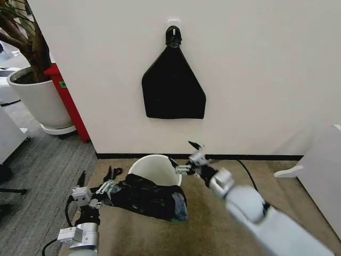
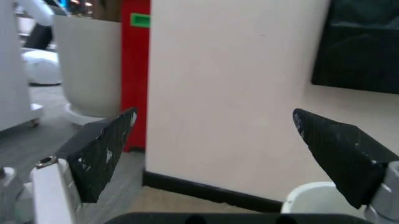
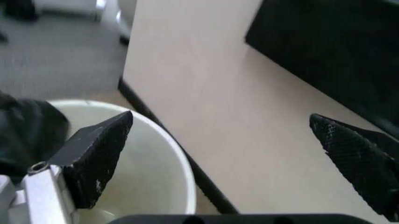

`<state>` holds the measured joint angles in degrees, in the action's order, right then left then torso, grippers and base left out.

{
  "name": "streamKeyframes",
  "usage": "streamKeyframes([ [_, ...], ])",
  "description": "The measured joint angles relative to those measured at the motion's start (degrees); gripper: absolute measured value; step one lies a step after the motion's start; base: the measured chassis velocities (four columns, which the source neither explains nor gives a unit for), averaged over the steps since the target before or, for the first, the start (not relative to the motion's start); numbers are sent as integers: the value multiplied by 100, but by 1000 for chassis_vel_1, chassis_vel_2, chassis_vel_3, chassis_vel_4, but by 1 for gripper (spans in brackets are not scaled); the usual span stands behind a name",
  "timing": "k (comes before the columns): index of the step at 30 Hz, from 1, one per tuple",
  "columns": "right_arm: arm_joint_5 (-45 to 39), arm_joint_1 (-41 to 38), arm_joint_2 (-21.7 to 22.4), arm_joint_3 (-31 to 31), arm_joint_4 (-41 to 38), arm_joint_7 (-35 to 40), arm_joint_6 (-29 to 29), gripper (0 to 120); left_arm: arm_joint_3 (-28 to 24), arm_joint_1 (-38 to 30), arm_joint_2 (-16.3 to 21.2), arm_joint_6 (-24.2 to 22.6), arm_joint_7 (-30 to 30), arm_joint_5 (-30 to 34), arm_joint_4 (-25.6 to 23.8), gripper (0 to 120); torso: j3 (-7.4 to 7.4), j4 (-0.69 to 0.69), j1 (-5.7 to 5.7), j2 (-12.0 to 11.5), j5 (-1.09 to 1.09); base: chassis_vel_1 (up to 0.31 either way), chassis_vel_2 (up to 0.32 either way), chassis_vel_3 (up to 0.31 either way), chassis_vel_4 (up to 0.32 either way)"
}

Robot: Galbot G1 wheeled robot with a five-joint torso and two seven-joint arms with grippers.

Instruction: Place the garbage bag over the trash bin.

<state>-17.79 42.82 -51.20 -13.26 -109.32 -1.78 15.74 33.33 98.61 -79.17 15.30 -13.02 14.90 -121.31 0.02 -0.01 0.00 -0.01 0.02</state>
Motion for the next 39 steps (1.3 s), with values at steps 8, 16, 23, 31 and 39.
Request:
streamKeyframes([
  [8, -620, -3010, -107, -2919, 1256, -312, 1432, 100, 11, 136, -413, -25, -62, -187, -68, 99, -1, 4, 0, 0, -5, 0, 0, 0, 0],
  [16, -1523, -3999, -809, -4109, 1873, 327, 2648, 100, -96, 186, -663, 114, 1, -437, 154, 99, -2, 1, 0, 0, -1, 0, 0, 0, 0],
  [23, -1947, -4320, -1682, -4382, 2531, 408, 2686, 100, -148, 170, -803, 202, 90, -519, 242, 99, -2, 1, 0, 0, -4, 0, 0, 0, 0],
  [31, -2283, -4252, -2341, -4361, 3425, 351, 2666, 100, -123, 249, -962, 423, 94, -633, 238, 99, -1, 2, 0, 0, -3, 0, 0, 0, 0],
  [39, -2108, -4097, -2444, -4122, 4073, -558, 2642, 91, -127, 303, -1082, 525, 94, -744, 224, 99, -2, 0, 0, 0, -3, 0, 0, 0, 0],
])
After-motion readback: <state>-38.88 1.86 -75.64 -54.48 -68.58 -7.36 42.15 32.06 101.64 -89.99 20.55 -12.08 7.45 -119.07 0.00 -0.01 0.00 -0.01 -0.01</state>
